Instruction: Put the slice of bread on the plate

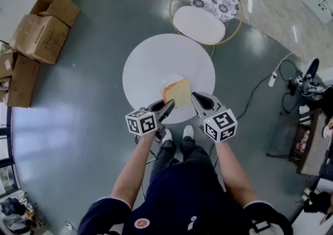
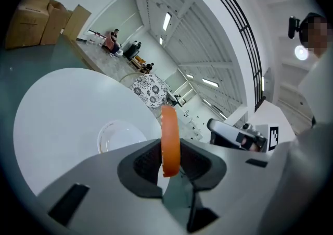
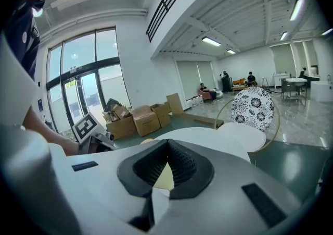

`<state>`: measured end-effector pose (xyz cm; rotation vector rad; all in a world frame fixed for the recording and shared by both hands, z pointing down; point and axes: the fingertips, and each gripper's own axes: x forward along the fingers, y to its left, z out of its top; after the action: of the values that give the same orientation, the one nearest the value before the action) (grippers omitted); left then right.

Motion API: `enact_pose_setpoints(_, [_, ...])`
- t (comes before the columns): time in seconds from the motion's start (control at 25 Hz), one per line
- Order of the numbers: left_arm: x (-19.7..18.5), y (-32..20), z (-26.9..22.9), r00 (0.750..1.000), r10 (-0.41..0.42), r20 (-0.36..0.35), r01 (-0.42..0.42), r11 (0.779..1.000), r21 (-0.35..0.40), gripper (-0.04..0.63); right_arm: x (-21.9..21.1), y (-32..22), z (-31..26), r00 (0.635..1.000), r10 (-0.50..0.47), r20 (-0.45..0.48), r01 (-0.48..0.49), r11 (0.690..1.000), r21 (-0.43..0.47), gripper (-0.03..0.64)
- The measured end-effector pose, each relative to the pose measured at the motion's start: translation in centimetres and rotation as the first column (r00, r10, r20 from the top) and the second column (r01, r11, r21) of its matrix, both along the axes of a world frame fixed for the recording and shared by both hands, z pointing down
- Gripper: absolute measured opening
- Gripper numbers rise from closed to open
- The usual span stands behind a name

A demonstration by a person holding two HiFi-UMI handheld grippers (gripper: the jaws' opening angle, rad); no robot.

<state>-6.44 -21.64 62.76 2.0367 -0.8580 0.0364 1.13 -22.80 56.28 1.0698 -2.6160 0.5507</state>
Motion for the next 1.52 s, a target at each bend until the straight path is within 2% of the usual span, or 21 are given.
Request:
enact_pose_setpoints(0.36, [-0.4,-3.0,4.1,0.999,-0.038,-0.031,0.035,0.996,-0.082,0.098,-0.6,-1.4,1.4,1.0,-0.019,-0.017,0.019,0.999,-0.031,0.006])
enact_pose_setpoints(0.52, [-0.6,-3.4,5.3,0.996,-0.062,-0.063,0.054,0.992,-0.118,0.098,-0.4,-1.4,1.8,0.999,-0.027,-0.024,0.026,0.999,-0.044,0.006])
enact_pose_setpoints(0.76, [-0.5,-3.6,6.7,0.993,-0.093,-0.072,0.078,0.98,-0.183,0.098,-0.5,-1.8,2.0,0.999,-0.035,-0.026,0.033,0.998,-0.047,0.006])
enact_pose_setpoints(1.08, [-1.5,-2.9,9.0,0.993,-0.113,0.025,0.116,0.961,-0.253,0.1,-0.7,-1.7,1.9,0.999,-0.035,-0.022,0.034,0.998,-0.046,0.007])
enact_pose_setpoints(1.28, [-2.0,-2.8,9.7,0.987,-0.123,0.101,0.145,0.957,-0.25,0.117,-0.4,-1.7,1.8,0.999,-0.031,-0.022,0.03,0.999,-0.043,0.006])
enact_pose_setpoints(1.52, [-2.7,-2.7,10.4,0.969,-0.126,0.213,0.176,0.956,-0.236,0.152,-0.1,-1.5,1.8,0.999,-0.031,-0.024,0.03,0.998,-0.048,0.006])
